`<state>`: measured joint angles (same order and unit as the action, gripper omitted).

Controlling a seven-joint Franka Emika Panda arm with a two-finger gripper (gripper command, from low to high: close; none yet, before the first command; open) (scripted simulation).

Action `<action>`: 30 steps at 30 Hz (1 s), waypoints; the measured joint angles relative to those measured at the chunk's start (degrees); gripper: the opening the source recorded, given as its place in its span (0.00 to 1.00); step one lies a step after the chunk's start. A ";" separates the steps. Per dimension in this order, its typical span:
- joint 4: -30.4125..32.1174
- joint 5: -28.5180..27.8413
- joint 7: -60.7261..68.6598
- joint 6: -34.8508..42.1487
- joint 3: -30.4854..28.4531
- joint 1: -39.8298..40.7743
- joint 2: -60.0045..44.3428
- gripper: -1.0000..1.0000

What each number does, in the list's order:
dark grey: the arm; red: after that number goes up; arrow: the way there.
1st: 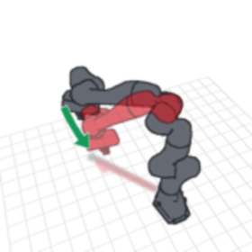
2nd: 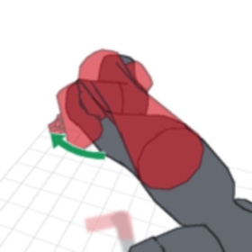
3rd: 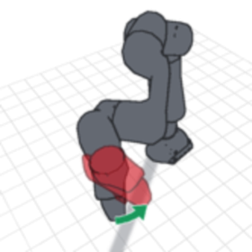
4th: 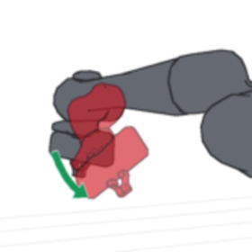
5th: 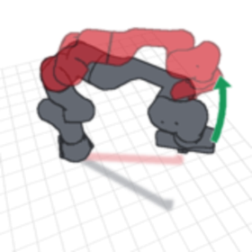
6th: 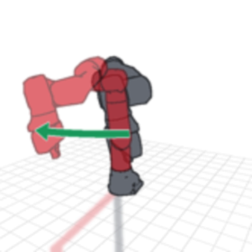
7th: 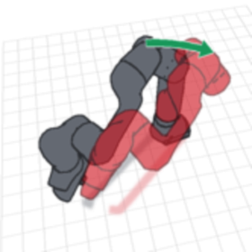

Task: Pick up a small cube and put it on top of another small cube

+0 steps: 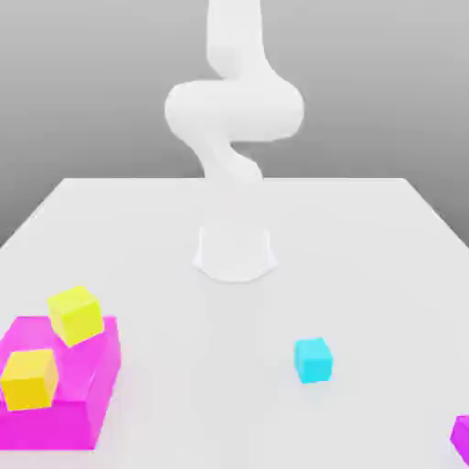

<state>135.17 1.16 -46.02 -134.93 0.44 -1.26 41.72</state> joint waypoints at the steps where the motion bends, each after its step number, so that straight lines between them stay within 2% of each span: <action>1: 1.61 0.59 -0.07 -1.53 0.31 -0.56 -2.03 0.50; 13: 20.30 4.69 -2.92 -19.57 6.34 -7.05 -26.25 0.50; 16: 25.53 3.65 -5.37 -24.94 8.58 -8.27 -33.51 0.50; 18: 29.12 1.05 -8.35 -28.66 9.22 -9.67 -38.56 0.50; 20: 29.99 -2.15 -10.99 -32.05 9.12 -9.46 -42.96 0.50; 23: 29.26 -6.95 -14.54 -37.09 5.53 -12.07 -49.28 0.50; 26: 28.16 -8.02 -15.46 -42.17 1.33 -16.10 -55.49 0.50; 27: 27.90 -8.19 -15.65 -43.34 0.57 -16.85 -56.93 0.00; 30: 27.90 -8.24 -15.70 -43.36 0.57 -16.85 -56.93 0.00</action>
<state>163.07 -7.07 -61.73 -178.29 1.01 -18.11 -15.21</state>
